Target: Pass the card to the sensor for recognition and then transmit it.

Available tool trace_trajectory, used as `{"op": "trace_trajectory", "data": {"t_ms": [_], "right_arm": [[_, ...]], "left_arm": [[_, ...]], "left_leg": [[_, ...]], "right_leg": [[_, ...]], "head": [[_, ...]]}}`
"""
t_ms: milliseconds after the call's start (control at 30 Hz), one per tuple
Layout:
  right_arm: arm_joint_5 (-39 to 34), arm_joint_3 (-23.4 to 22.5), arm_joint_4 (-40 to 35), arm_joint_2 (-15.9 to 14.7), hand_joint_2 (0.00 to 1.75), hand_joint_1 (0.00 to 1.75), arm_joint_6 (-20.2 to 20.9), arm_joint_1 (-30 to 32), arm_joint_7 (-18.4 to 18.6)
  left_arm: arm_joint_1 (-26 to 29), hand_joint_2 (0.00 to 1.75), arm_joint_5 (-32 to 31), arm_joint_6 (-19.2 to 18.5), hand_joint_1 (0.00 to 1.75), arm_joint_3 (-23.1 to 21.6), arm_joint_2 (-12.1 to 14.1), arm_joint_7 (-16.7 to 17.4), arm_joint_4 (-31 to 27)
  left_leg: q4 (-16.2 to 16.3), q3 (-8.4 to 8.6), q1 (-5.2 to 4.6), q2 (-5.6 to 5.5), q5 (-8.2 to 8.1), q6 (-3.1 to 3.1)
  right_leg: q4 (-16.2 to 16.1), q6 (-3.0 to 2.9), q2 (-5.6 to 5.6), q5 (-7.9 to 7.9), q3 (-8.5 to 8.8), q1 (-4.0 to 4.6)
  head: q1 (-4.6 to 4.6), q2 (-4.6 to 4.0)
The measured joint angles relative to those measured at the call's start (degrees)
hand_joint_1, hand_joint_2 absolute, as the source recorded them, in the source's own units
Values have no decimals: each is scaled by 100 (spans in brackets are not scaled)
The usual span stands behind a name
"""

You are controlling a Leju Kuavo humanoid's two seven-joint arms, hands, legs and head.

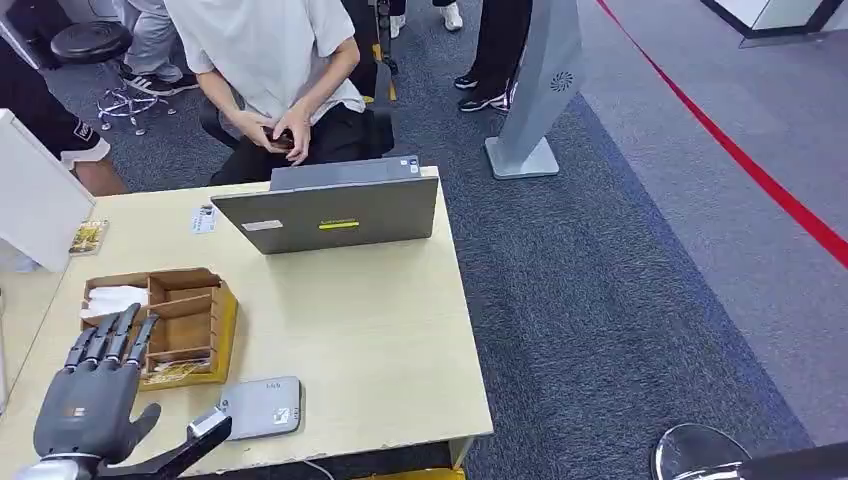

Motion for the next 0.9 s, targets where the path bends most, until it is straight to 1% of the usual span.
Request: {"op": "trace_trajectory", "data": {"t_ms": [67, 200, 300, 400, 700, 900], "right_arm": [[-59, 77, -28, 0, 175, 0, -22, 40, 13], [-107, 221, -59, 0, 175, 0, -33, 91, 15], [-114, 282, -66, 0, 175, 0, -13, 103, 15], [-68, 310, -70, 0, 175, 0, 22, 102, 13], [35, 330, -70, 0, 175, 0, 94, 90, 0], [116, 330, -50, 0, 175, 0, 168, 71, -46]], "left_arm": [[0, 175, -118, 118, 0, 81, -114, -18, 63], [-11, 175, -306, 341, 0, 262, -369, -190, 221], [-29, 175, -330, 422, 0, 332, -507, -212, 375], [-65, 175, -332, 485, 0, 334, -590, -254, 535], [-187, 175, -332, 520, 0, 288, -728, -254, 848], [-311, 175, -332, 597, 0, 39, -745, -114, 1066]], "left_leg": [[0, 0, 0, 0, 0, 0], [0, 1, 0, 0, 0, 0], [0, 2, 0, -1, 0, 0], [0, 2, 0, -1, 0, 0], [0, 2, 0, 0, 0, 0], [0, 1, 0, -1, 0, 0]], "right_leg": [[0, 0, 0, 0, 0, 0], [-1, 0, -1, 0, 0, 0], [-1, 0, -1, 0, 0, 0], [0, 0, -1, 1, 0, 0], [-1, 0, 0, 1, -2, 0], [-1, 0, -1, 1, -1, 0]], "head": [[2, 0], [2, 0], [0, 0], [0, 0], [0, 0], [2, 0]]}}
